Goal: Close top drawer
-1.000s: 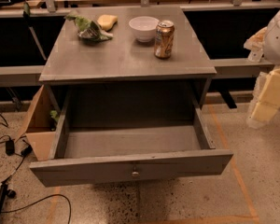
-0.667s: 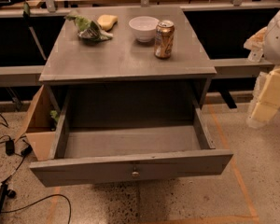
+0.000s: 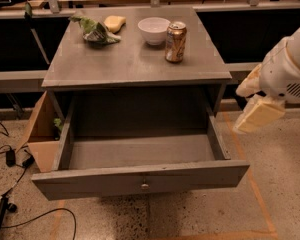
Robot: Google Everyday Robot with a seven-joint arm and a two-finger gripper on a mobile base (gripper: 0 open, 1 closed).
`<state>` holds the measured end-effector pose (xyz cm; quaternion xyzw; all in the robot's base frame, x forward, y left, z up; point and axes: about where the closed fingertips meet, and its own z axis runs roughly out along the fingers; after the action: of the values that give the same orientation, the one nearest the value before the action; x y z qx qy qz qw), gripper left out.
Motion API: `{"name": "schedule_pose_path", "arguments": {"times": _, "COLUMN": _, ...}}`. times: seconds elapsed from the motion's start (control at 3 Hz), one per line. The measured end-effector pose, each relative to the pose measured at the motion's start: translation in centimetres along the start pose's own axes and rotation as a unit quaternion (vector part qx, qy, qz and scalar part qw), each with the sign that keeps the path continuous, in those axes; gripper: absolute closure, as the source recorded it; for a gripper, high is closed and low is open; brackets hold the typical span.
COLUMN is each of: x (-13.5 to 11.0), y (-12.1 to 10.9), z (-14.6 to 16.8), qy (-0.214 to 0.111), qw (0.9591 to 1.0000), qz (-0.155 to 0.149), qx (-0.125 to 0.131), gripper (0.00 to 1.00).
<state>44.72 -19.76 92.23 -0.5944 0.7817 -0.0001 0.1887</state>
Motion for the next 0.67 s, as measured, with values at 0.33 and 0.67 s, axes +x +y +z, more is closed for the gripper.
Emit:
{"name": "schedule_pose_path", "arguments": {"times": 0.33, "x": -0.1, "y": 1.2, "z": 5.2, "qy": -0.044, "qw": 0.9988, "qz": 0.022, "qx": -0.004, "gripper": 0.65}}
{"name": "schedule_pose_path", "arguments": {"times": 0.67, "x": 0.1, "y": 2.8, "z": 10.2, "qy": -0.085, "qw": 0.9956, "qz": 0.041, "qx": -0.004, "gripper": 0.88}}
